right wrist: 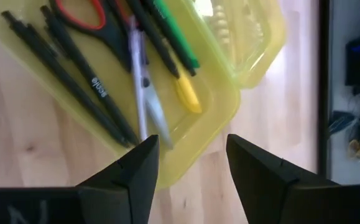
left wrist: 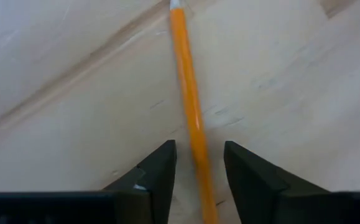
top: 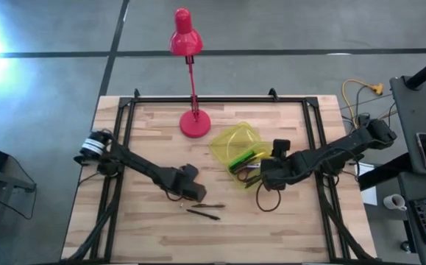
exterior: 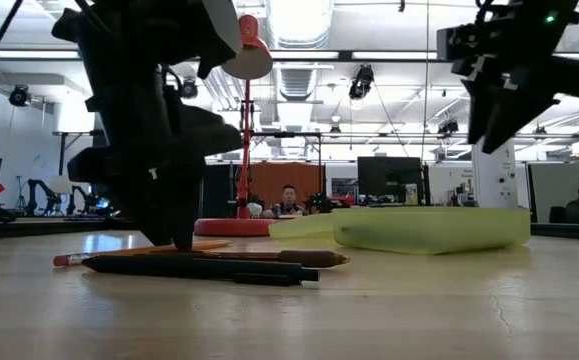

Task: Pick & place school supplies into a supply box
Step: Put the orange pencil into the yellow supply box

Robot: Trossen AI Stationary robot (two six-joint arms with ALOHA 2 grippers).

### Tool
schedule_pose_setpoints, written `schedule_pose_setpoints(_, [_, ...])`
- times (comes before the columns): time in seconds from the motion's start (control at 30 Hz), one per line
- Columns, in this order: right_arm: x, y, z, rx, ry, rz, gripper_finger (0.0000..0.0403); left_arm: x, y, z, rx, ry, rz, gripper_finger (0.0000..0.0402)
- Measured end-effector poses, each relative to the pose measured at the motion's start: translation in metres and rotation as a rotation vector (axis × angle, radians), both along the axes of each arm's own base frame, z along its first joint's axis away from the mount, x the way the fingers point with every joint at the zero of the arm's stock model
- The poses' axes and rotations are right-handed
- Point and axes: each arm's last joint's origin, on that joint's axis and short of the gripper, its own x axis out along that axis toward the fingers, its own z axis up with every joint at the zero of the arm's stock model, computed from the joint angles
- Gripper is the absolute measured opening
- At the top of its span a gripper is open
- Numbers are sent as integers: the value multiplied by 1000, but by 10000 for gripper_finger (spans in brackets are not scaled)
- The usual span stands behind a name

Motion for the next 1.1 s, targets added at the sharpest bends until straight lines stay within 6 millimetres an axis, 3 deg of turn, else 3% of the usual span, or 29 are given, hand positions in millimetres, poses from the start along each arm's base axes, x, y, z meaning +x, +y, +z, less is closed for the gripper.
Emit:
schedule_pose_setpoints(0.27, [-18,5,-1,163,122,-207,180,1,5,-18,41,72,-96,14])
schedule_pose_setpoints(0.43, [-40,23,4,303,227,-340,180,9,9,-12,81,53,-220,6])
schedule_pose_setpoints(0.6, [-68,51,17,355,121,-409,180,37,13,21,126,-62,-338,3])
schedule_pose_setpoints(0.77, [-101,70,30,412,-80,-551,180,75,22,82,165,-227,-446,1])
schedule_pose_setpoints(0.87, [-116,77,35,461,-168,-631,180,91,28,107,190,-256,-480,4])
schedule_pose_setpoints(1.0, [-129,87,35,493,-220,-687,180,117,44,134,242,-295,-512,4])
schedule_pose_setpoints(1.1, [-133,92,33,499,-245,-722,180,139,59,138,243,-302,-545,3])
